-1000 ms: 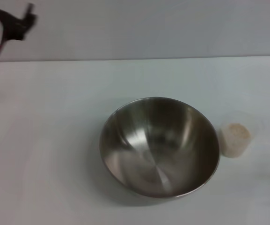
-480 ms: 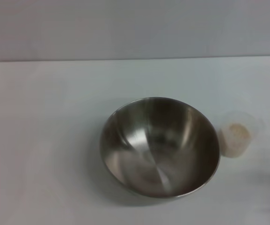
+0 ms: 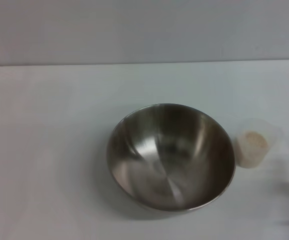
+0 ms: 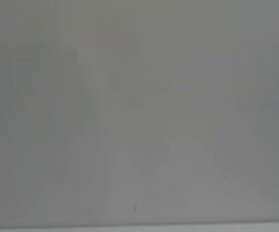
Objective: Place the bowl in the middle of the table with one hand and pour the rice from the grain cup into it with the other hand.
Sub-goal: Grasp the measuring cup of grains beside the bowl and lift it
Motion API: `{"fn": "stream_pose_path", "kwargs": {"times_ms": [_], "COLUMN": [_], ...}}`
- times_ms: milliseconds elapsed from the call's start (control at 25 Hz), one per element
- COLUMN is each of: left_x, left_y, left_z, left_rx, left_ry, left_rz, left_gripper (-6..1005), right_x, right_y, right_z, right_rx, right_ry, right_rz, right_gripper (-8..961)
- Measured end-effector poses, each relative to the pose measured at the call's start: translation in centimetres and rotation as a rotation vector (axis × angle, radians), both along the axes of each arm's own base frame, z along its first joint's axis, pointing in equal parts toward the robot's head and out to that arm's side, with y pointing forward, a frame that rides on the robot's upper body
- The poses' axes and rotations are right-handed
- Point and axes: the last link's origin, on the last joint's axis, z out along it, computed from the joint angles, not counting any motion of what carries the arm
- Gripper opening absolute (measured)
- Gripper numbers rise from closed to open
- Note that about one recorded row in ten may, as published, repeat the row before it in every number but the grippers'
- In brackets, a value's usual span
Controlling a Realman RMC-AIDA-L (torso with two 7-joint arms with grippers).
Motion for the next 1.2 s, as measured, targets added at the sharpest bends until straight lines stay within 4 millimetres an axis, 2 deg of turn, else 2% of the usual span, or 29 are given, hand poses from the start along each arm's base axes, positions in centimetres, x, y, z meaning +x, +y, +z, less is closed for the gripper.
{"fn": "stream_pose_path", "kwargs": {"times_ms": [480,1200], "left_x": [-0.3,-0.2], "left_y": [-0.3,-0.1], "left_z": [-0.5,-0.7], "left_rx": [-0.019,-0.032], "left_ry": [0.037,0.055], "left_rz": [0.021,0.019], "left_gripper": [859,859], "right_x": [-0.3,-1.0], "right_y": [2.6,3.5], "right_z": [-1.3,-2.2], "right_rx": [-0.092,-0.158], "right_ry": [0.002,-0.012], "right_rz": [-0.013,0.014], "right_gripper": [826,825]}}
